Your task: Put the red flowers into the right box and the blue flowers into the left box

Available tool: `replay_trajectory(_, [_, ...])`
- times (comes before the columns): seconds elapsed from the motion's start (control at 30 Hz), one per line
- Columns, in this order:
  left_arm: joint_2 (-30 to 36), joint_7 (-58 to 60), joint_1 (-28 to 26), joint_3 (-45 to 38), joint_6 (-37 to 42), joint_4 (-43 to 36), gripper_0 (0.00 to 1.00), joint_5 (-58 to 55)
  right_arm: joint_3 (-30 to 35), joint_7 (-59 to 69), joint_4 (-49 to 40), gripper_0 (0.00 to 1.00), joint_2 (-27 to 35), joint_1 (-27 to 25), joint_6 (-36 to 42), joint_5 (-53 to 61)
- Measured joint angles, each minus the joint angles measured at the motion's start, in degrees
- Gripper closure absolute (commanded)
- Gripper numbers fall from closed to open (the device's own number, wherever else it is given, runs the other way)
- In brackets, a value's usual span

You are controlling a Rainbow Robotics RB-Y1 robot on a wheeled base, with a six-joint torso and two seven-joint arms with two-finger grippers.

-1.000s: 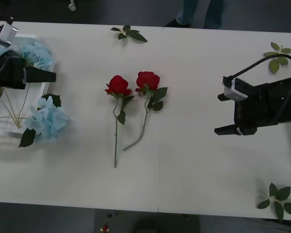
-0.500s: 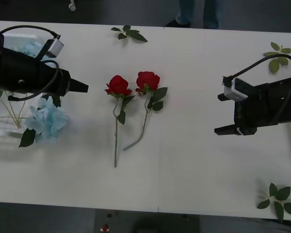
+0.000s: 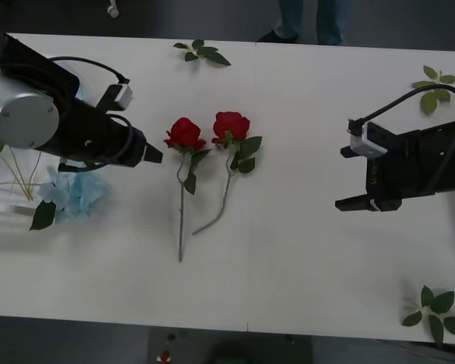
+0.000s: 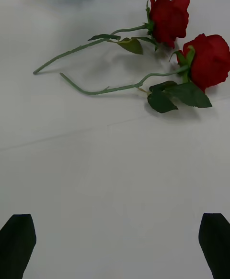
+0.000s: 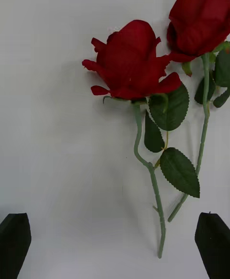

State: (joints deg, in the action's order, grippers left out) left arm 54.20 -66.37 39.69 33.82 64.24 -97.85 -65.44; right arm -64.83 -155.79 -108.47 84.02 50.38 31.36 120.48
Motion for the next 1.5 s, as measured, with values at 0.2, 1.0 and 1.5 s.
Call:
replay_trajectory(0.2, [-1.0,15.7,1.8,5.6,1.3,-2.6,0.00,6.4,0.0,0.0,0.0,0.00,0.0,0.0,0.0,0.0])
replay_trajectory(1.0, [-17.0,31.2,6.1,17.1,10.3,3.0,0.00,31.6,0.0,0.0,0.0,0.00,0.0,0.0,0.0,0.0])
replay_trajectory(1.5, [-22.4,31.2,8.4,23.0,5.3,14.2,0.00,35.7,0.0,0.0,0.0,0.00,0.0,0.0,0.0,0.0])
